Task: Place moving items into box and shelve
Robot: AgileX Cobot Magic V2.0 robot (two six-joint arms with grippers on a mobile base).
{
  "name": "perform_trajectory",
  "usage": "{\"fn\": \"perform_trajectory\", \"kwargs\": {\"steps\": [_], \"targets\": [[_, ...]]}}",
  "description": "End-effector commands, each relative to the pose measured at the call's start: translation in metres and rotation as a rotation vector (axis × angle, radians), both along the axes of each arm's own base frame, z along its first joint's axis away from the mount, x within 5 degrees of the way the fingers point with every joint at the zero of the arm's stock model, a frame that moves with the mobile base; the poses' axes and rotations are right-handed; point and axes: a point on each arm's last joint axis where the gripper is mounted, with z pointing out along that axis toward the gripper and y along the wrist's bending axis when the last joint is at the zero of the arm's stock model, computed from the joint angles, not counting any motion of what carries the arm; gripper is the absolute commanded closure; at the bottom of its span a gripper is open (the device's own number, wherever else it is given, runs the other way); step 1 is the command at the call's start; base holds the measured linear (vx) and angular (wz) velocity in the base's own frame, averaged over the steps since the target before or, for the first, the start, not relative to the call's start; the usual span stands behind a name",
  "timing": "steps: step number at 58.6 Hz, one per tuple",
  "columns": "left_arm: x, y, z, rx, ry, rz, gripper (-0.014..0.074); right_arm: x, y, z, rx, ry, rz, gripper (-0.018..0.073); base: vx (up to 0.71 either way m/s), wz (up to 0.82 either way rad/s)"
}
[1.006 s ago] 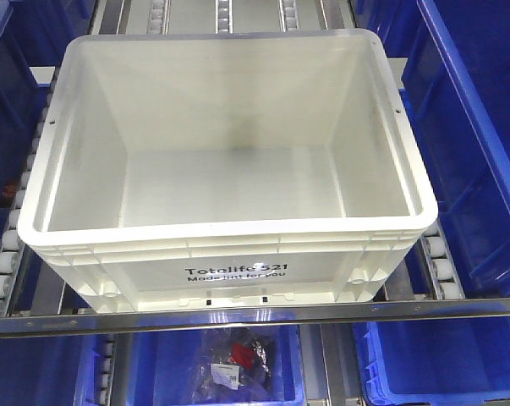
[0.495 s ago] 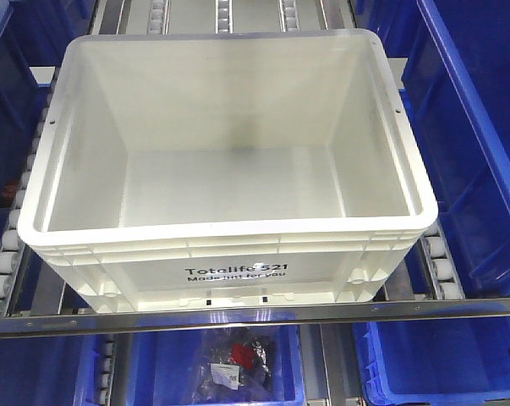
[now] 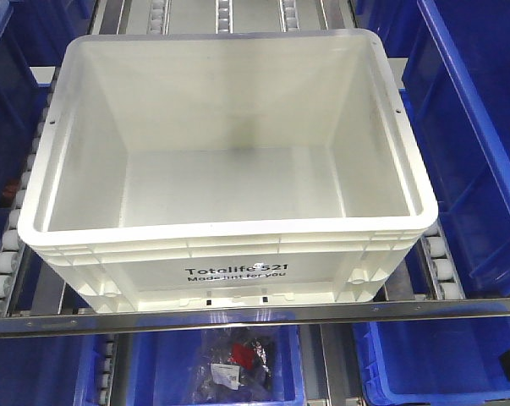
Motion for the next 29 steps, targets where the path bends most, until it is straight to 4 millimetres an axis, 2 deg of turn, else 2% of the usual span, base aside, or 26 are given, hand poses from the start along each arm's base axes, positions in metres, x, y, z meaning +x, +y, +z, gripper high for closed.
{"fn": "perform_trajectory", "kwargs": {"steps": [1,29], "targets": [[-0.0005,-0.0004,0.0003,-0.009,-0.077,-0.005,0.0546,-0.0005,-0.0007,0.0014,-0.012,-0.075,-0.009,0.0575,0.0,0.0],[-0.0005,-0.0004,0.0003,-0.009,-0.077,-0.005,0.0546,-0.0004,-0.0006,0.0005,-0.013,-0.065,-0.008,0.0575,0.0,0.0]]}}
